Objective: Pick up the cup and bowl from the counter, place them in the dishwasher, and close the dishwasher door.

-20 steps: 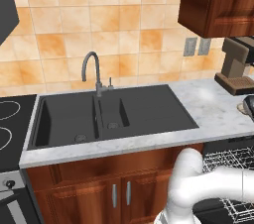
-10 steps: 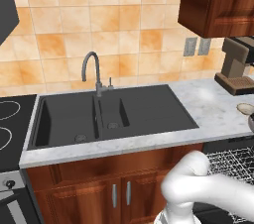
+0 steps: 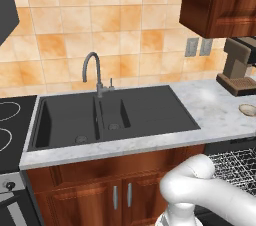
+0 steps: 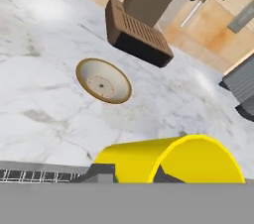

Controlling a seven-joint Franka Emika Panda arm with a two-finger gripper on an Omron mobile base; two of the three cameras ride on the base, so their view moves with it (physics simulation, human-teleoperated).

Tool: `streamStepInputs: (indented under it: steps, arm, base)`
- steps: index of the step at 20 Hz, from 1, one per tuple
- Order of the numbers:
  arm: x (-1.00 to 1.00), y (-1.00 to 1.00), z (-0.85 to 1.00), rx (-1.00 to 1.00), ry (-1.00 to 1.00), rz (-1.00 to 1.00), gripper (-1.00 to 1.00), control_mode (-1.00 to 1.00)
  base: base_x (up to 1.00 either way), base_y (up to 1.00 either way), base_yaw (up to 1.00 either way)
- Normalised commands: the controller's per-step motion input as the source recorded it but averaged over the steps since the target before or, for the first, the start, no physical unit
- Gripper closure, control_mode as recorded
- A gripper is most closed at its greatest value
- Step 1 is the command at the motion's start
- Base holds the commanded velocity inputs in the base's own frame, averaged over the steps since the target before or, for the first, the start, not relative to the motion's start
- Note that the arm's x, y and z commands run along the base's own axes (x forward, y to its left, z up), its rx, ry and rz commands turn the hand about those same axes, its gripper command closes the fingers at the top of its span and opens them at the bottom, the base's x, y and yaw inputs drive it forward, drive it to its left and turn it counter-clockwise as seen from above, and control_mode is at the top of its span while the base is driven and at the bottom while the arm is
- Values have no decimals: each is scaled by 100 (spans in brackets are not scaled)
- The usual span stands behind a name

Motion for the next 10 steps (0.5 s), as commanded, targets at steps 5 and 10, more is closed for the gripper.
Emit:
streamStepInputs:
  steps: [5,10]
  arm:
    - [-12,0,13,20,-7,0,100,-100]
    - [-25,0,0,44,-9,0,100,-100]
  base:
    - [0,0,0]
    - [0,0,0]
